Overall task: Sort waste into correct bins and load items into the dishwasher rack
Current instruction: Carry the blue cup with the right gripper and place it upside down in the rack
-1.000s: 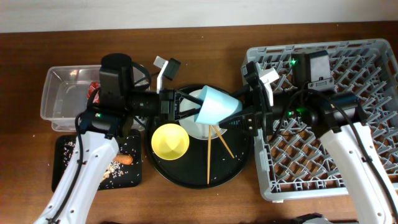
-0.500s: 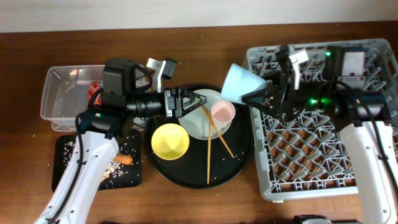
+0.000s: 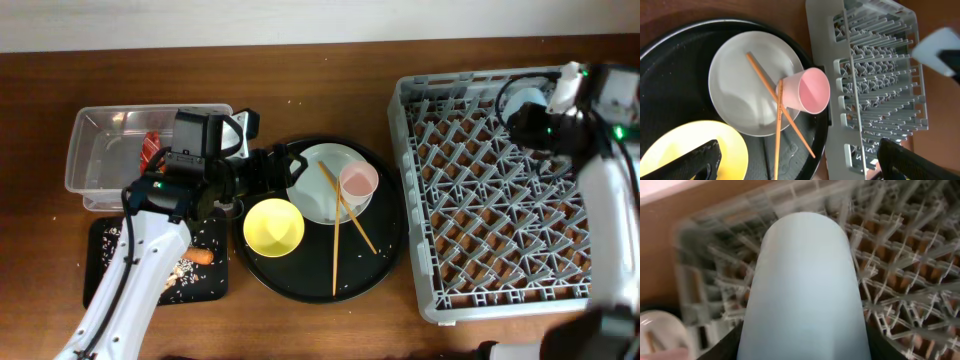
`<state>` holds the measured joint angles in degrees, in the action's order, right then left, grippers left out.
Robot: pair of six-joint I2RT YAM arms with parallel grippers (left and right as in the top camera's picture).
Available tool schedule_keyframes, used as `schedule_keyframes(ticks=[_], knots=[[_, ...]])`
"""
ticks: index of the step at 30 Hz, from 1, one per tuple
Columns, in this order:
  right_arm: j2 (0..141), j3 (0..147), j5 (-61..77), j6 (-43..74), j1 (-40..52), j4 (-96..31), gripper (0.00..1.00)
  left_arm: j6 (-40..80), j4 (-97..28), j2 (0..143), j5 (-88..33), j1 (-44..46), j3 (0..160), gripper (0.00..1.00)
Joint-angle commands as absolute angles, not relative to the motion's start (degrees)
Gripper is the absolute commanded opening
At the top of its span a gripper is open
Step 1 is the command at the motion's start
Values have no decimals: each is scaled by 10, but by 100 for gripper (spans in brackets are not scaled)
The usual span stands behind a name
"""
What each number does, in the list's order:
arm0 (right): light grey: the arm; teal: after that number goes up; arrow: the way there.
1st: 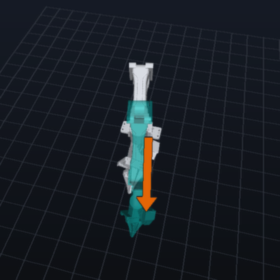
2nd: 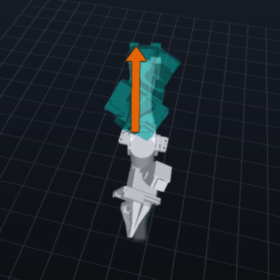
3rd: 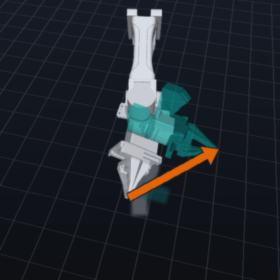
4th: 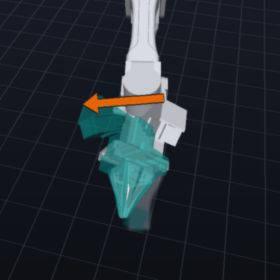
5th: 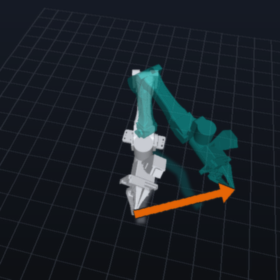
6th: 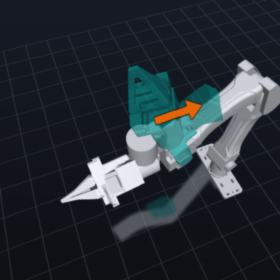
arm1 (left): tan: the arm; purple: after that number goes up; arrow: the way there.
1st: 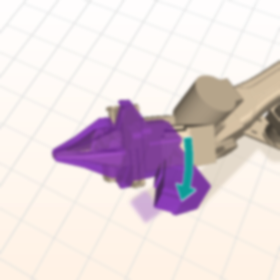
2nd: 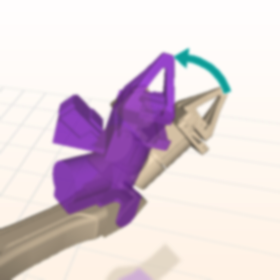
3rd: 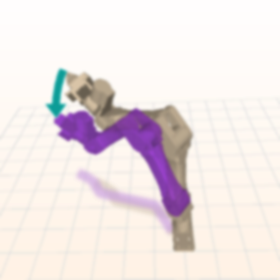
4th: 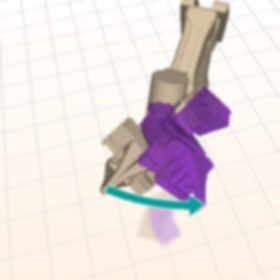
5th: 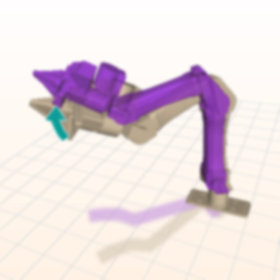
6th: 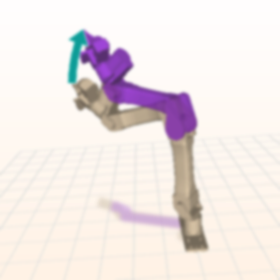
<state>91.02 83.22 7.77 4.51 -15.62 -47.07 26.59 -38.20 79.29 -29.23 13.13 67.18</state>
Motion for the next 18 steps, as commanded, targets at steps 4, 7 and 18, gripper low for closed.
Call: schedule_keyframes(ticks=[4,7,18], knots=[[1108,1055,53,2,-116,-542,44,260,-383,792,-286,131,673,99],[1127,1059,53,3,-101,-524,45,260,-383,792,-286,131,673,99],[1149,1055,53,3,-101,-578,44,260,-383,792,-286,131,673,99]])
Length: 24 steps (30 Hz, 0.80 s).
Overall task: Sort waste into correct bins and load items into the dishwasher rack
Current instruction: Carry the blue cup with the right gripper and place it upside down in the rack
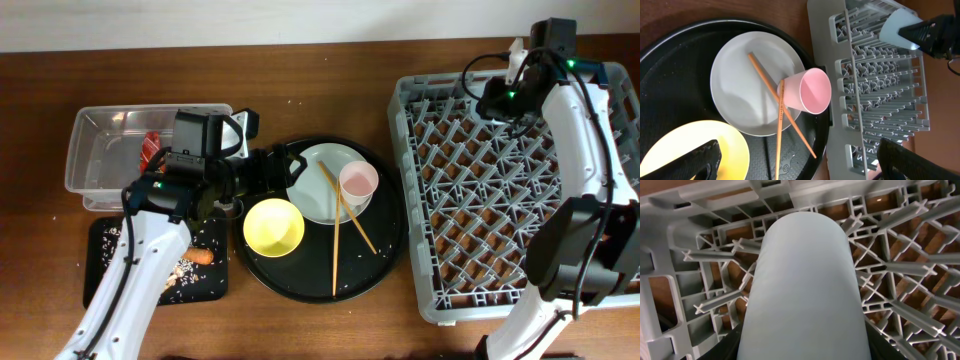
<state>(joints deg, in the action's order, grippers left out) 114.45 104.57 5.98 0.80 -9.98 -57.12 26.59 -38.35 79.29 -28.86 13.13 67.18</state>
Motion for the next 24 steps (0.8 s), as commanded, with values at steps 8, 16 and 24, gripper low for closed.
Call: schedule_keyframes(ticks=[8,16,24], knots=[[1149,1055,53,3,-101,-590,47,260,-382,792,-286,131,673,99],[1149,1055,36,3,-101,-597,57,260,-382,792,-286,131,673,99],[1149,1055,36,3,-101,-602,73,260,-382,792,-286,131,673,99]])
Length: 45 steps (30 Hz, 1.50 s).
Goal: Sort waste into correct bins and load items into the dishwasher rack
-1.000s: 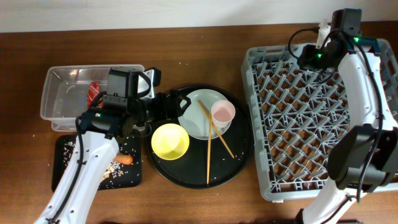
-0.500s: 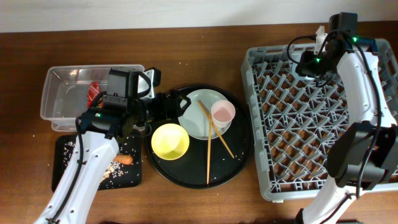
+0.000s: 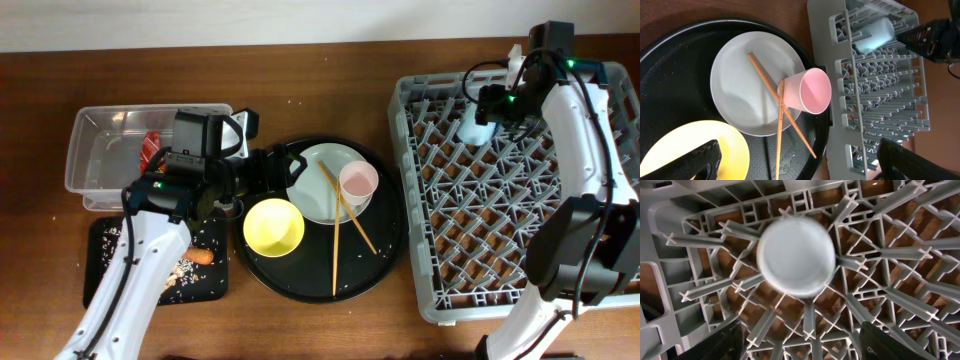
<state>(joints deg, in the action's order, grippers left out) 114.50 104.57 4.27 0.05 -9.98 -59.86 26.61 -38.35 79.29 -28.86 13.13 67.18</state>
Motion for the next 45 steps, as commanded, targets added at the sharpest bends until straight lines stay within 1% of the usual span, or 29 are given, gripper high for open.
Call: schedule_keyframes(ticks=[1,4,7,8,10,11,12,14,16,17,20,21,22,23,24,25,27,28,30,31,33,34,36,39,41,43,44,45], knots=[[1149,1055,36,3,-101,-601,73,260,-383,792,-286,131,673,99],[1148,1064,48,2,-101,-593,72,260,-383,792,-286,131,673,99],[1144,1133,121,2,-98,-661,72,260,-383,792,-286,131,673,99],[1144,1158,130,2,-97,-694,75,260,-382,792,-286,131,673,99],[1144,1167,136,3,-98,-714,80,260,-383,792,-286,131,673,99],[1144,1167,135,3,-98,-723,86,260,-383,792,-286,131,673,99],[1144,1167,135,3,-98,-733,98,260,-383,792,-286,131,673,99],[1144,1167,135,3,-98,-746,98,290,-371,792,-291,131,673,99],[1144,1167,135,3,-98,-764,98,288,-339,792,-276,130,673,99],[1144,1167,135,3,-98,-770,98,287,-341,792,-248,130,673,99],[1144,1167,135,3,-98,-778,98,287,-340,792,-241,130,673,99],[1144,1167,135,3,-98,-781,98,287,-330,792,-242,130,673,95],[1144,1167,135,3,-98,-789,98,296,-325,793,-241,136,673,61],[1144,1167,135,3,-98,-797,98,307,-322,796,-234,154,673,58],[1144,1167,135,3,-97,-803,98,309,-322,800,-212,171,673,63],[1144,1167,135,3,-97,-809,98,314,-318,808,-151,204,673,63],[1144,1167,137,3,-97,-829,98,321,-295,834,-81,263,673,63],[1144,1167,163,3,-97,-842,98,321,-292,845,-50,281,673,64],[1144,1167,224,-9,-95,-874,99,321,-306,851,22,285,673,64],[1142,1167,250,-46,-83,-900,99,321,-317,848,46,273,674,64],[1138,1167,255,-57,-52,-928,98,321,-339,840,43,231,674,65],[1134,1167,255,-58,-25,-946,98,317,-356,835,40,199,674,72],[1130,1167,255,-55,36,-971,94,286,-375,832,1,145,674,78],[1130,1164,246,11,155,-969,93,273,-404,832,-7,83,674,81],[1129,1164,197,100,231,-965,93,273,-415,832,-7,44,674,83],[1129,1164,122,215,332,-960,93,273,-423,832,-6,14,673,92],[1129,1162,104,249,366,-952,94,273,-428,832,-6,6,673,99],[1129,1159,94,270,388,-943,94,273,-432,832,-6,4,673,99]])
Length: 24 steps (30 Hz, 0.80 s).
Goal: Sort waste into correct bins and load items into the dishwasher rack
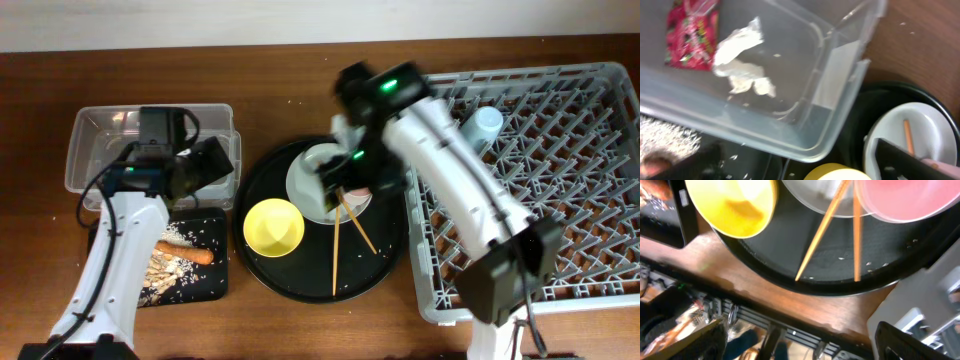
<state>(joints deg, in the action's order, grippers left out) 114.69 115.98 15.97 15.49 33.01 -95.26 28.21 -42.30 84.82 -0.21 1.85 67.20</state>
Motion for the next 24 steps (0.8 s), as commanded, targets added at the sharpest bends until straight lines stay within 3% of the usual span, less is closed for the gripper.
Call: schedule_keyframes(ticks=[1,6,9,10,11,12,15,18,22,24], knots=[[1129,1148,77,306,426,-927,94,273,-432,832,-6,4,673,99],[1129,1063,58,397,477,-888,100,273,-432,832,-6,4,673,99],[1129,1003,53,408,469,-860,92,273,-432,832,-6,4,673,99],[1129,977,53,410,469,-843,79,273,-432,832,-6,5,673,99],[1129,955,53,410,469,-825,58,273,-432,832,-6,5,673,99],[1129,934,55,410,469,-806,51,273,-432,832,-6,5,673,99],[1129,845,57,426,465,-724,46,273,-432,832,-6,5,673,99],[1129,790,57,425,460,-638,19,273,-432,832,-6,5,673,99],[1129,755,56,425,460,-578,19,273,-432,832,-6,5,673,99],[1129,740,53,425,460,-554,27,273,-432,832,-6,5,674,99]])
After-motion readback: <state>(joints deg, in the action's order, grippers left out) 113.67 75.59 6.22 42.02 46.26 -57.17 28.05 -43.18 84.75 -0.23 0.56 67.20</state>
